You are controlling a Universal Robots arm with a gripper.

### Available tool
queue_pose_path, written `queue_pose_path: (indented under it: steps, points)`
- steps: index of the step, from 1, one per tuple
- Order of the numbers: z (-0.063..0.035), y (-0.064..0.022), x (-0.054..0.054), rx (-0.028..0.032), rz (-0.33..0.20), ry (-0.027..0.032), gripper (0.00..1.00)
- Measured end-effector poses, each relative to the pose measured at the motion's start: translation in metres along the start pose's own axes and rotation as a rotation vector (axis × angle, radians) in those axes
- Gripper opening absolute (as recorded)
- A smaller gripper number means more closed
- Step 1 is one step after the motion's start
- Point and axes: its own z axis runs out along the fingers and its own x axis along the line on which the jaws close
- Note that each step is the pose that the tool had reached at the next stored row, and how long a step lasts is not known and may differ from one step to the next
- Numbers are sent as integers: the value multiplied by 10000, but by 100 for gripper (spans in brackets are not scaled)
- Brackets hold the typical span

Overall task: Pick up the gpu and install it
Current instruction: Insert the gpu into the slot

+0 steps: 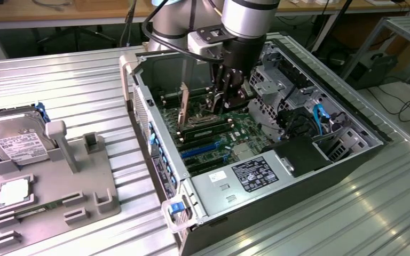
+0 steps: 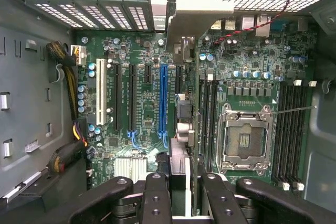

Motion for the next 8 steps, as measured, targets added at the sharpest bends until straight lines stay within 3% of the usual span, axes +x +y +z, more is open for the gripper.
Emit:
queue_pose_path:
  steps: [8]
  points:
    - [71, 15, -3, 4, 330, 6, 28]
